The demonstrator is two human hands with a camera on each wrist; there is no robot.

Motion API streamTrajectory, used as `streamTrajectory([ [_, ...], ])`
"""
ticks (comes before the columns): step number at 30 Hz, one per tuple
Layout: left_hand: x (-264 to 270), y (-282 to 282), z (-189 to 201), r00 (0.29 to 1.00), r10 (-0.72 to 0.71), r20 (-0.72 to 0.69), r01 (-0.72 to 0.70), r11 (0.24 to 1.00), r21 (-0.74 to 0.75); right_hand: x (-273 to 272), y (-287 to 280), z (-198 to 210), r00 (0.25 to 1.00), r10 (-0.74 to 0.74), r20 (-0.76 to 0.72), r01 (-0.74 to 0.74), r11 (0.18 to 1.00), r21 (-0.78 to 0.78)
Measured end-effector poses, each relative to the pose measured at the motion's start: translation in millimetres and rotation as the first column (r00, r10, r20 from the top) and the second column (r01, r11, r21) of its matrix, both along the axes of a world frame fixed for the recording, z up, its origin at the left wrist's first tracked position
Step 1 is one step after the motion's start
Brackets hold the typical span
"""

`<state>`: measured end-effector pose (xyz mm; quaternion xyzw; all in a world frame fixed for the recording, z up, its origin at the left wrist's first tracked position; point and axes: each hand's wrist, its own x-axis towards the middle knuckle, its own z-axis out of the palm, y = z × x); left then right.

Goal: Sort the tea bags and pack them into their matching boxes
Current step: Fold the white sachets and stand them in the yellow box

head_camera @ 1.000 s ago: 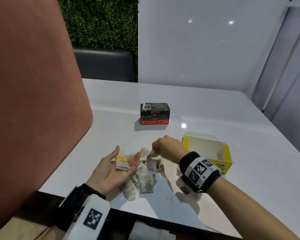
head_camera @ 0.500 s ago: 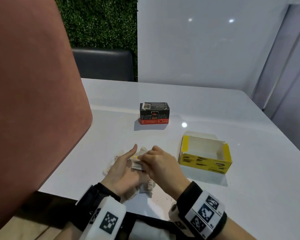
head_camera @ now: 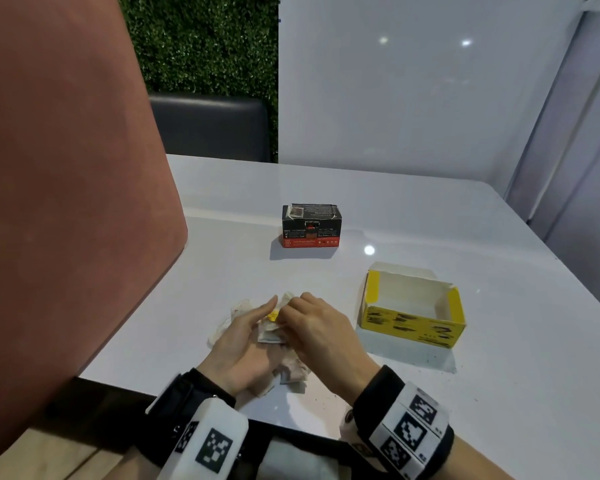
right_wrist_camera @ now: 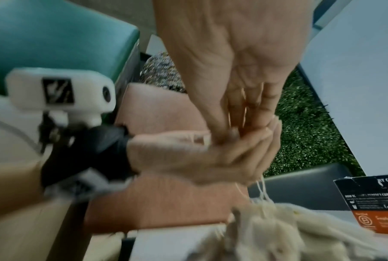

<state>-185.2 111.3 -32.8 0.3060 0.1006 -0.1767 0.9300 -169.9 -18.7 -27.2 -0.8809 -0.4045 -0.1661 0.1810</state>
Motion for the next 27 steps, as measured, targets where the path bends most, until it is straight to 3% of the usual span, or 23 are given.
streamTrajectory([
  [3,4.8,9.3,-8.4,0.999,-0.002,0.032,0.003,0.999,-0.045,4.8,-6.4,6.8,0.972,0.091,-0.217,-0.070,0.992,0.104],
  [6,12.4,28.1,-11.6,0.992,0.115,-0.041,-0.120,0.983,-0.139,11.1,-16.6,11.6,0.955,0.026,-0.296,0.040,0.976,0.215],
  [8,14.2,41.3,-11.0,0.987,0.144,-0.068,-0.151,0.981,-0.122,13.5,-19.8,8.8,0.945,-0.072,-0.319,0.090,0.995,0.042],
  [11,11.4,51.3,-12.0,0.999,0.039,-0.038,-0.041,0.997,-0.063,10.6,-14.8,-1.9,0.931,-0.153,-0.330,0.057,0.958,-0.282],
  [15,5.1,53.0,-16.5,0.995,-0.061,-0.074,0.060,0.998,-0.022,3.1,1.3,-12.8,0.919,-0.253,-0.302,0.112,0.903,-0.415],
  [20,2.0,49.2,-17.0,0.996,-0.058,-0.065,0.058,0.998,0.008,3.2,6.0,-19.5,0.918,-0.297,-0.264,0.183,0.906,-0.381],
  [23,2.8,44.2,-16.7,0.998,-0.012,-0.054,0.015,0.998,0.061,8.5,1.5,-13.3,0.855,-0.299,-0.423,0.178,0.936,-0.302],
  [27,3.3,41.4,-18.5,0.989,0.078,-0.125,-0.068,0.994,0.080,18.4,-16.1,-3.7,0.708,-0.207,-0.675,0.223,0.973,-0.065],
])
